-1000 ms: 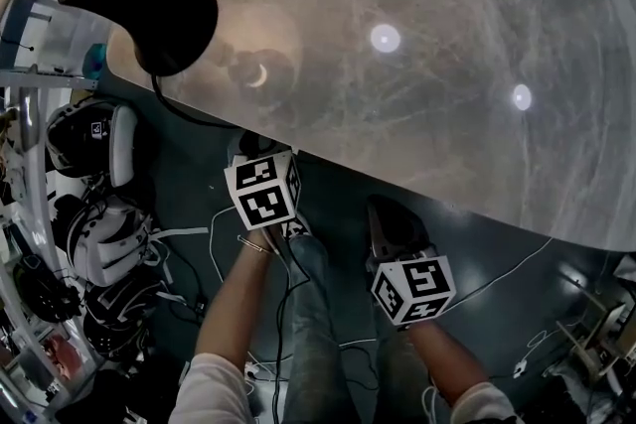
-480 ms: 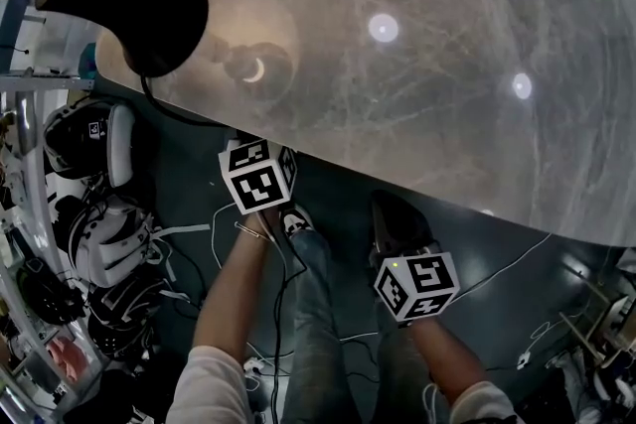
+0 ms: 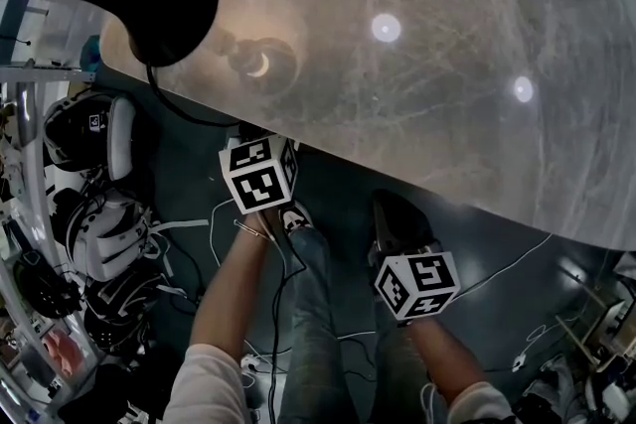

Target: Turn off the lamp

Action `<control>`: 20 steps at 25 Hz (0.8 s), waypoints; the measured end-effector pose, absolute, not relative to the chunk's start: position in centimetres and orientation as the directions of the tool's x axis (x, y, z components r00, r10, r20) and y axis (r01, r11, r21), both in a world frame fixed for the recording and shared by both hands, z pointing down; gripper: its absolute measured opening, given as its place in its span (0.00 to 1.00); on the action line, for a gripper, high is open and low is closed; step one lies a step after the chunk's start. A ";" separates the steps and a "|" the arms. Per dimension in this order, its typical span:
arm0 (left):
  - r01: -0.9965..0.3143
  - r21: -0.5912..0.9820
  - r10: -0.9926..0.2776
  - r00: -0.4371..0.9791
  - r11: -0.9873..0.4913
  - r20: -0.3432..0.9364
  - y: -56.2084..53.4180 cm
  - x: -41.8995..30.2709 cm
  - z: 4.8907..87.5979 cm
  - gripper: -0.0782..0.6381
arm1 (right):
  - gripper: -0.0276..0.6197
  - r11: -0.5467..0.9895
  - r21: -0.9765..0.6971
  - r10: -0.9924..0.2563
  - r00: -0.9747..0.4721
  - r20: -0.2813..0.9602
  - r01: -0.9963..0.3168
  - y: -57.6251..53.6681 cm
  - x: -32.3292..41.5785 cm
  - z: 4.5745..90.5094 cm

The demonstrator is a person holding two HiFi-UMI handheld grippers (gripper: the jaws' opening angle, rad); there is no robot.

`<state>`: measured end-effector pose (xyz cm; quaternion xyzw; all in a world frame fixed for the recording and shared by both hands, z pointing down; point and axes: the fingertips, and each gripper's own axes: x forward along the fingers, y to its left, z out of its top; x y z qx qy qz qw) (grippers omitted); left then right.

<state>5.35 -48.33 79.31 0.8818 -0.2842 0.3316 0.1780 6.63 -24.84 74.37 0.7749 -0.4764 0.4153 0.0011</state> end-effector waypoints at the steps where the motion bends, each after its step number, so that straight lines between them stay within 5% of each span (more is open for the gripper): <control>1: -0.619 0.131 -0.382 0.621 -0.774 0.684 -48.2 5.3 79.0 0.16 | 0.04 -0.546 -0.394 -0.737 0.201 0.645 -0.739 -24.8 6.6 74.3; 20: -0.447 0.323 -0.128 0.727 -0.834 0.675 -37.6 1.7 68.6 0.14 | 0.04 -0.448 -0.419 -0.783 0.121 0.610 -0.790 -26.7 4.9 67.8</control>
